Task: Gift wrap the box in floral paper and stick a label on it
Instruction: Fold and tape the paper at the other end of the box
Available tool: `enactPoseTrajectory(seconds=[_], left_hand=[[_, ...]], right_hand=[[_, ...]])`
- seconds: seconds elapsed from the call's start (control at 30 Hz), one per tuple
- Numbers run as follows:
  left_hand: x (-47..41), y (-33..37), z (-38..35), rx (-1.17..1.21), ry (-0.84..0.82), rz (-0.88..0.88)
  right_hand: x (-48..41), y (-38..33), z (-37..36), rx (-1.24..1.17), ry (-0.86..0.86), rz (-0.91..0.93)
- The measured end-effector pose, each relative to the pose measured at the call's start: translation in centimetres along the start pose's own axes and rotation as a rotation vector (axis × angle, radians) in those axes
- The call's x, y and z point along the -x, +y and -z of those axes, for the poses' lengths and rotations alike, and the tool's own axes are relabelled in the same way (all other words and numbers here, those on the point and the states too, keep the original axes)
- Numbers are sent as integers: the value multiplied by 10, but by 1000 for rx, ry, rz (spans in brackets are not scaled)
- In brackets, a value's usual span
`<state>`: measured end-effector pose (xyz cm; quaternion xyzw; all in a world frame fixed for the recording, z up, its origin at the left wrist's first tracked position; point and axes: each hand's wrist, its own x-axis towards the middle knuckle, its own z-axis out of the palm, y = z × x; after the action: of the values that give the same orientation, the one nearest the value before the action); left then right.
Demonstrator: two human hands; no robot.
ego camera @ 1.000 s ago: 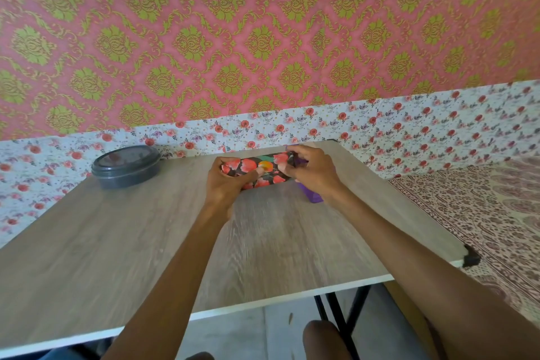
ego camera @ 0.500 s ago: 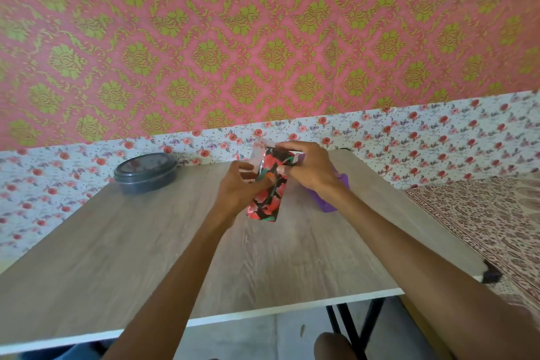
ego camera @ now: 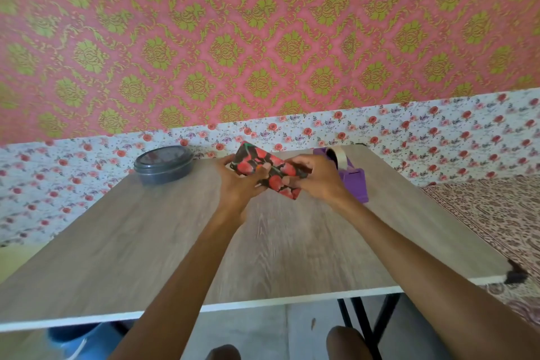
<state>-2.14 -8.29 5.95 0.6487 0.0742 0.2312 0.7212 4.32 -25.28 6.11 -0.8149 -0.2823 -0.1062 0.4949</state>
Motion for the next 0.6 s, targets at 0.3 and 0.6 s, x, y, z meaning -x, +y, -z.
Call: enactPoseTrajectory(seconds=[0.3,0.6], left_hand=[[-2,5,-5,-986,-219,-328],[12,-24,-18,-1150,-110,-286]], right_hand=[[3,3,3,271,11,101],[21,40,22,75,-11,69]])
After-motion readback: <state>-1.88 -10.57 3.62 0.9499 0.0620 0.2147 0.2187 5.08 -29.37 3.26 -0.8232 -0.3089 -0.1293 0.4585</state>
